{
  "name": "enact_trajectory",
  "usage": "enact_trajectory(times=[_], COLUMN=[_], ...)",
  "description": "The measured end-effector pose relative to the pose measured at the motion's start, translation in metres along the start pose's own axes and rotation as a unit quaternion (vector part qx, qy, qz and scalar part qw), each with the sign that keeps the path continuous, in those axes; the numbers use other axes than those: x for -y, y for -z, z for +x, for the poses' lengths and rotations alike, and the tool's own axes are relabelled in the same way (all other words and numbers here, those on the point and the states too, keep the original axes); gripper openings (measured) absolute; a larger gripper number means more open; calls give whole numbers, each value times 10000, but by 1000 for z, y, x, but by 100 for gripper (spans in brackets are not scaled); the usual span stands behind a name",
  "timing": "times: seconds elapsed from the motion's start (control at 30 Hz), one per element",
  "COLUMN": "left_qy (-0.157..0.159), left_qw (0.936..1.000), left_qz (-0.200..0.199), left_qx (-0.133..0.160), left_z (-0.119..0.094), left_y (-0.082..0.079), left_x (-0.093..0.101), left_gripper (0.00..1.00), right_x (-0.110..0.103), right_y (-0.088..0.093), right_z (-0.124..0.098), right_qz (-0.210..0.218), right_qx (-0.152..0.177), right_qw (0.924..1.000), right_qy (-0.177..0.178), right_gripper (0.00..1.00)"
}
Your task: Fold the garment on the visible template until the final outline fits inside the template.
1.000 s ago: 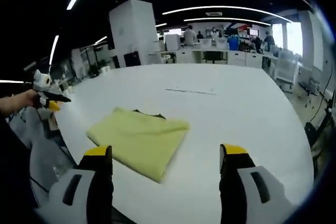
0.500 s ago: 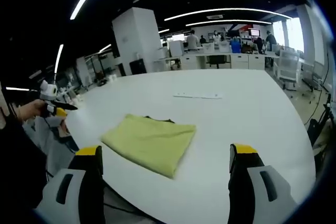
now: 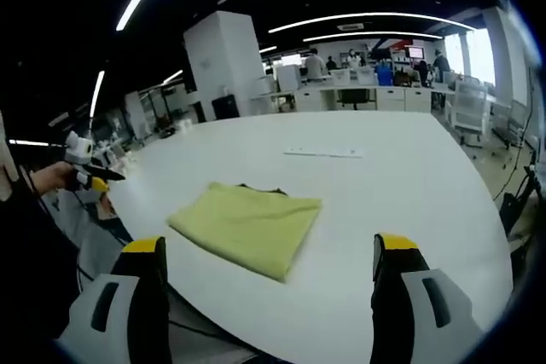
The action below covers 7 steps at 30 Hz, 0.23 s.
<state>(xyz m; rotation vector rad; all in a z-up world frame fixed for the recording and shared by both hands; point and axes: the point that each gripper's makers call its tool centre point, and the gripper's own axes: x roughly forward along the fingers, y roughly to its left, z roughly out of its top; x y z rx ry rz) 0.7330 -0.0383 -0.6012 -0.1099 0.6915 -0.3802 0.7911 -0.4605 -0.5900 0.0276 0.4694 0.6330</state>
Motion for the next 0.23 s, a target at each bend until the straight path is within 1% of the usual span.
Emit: enact_trajectory(times=[0.1,0.23], left_qy=[35,41], left_qw=[10000,10000], left_qz=[-24,38], left_qx=[24,-64], left_z=[1,3], left_y=[0,3], left_x=[2,2], left_gripper=[99,99], right_x=[1,0], right_y=[1,2], right_z=[-1,0], right_qz=[21,14], right_qx=[3,-20], right_qw=[10000,10000], right_qy=[11,17], right_gripper=[98,98])
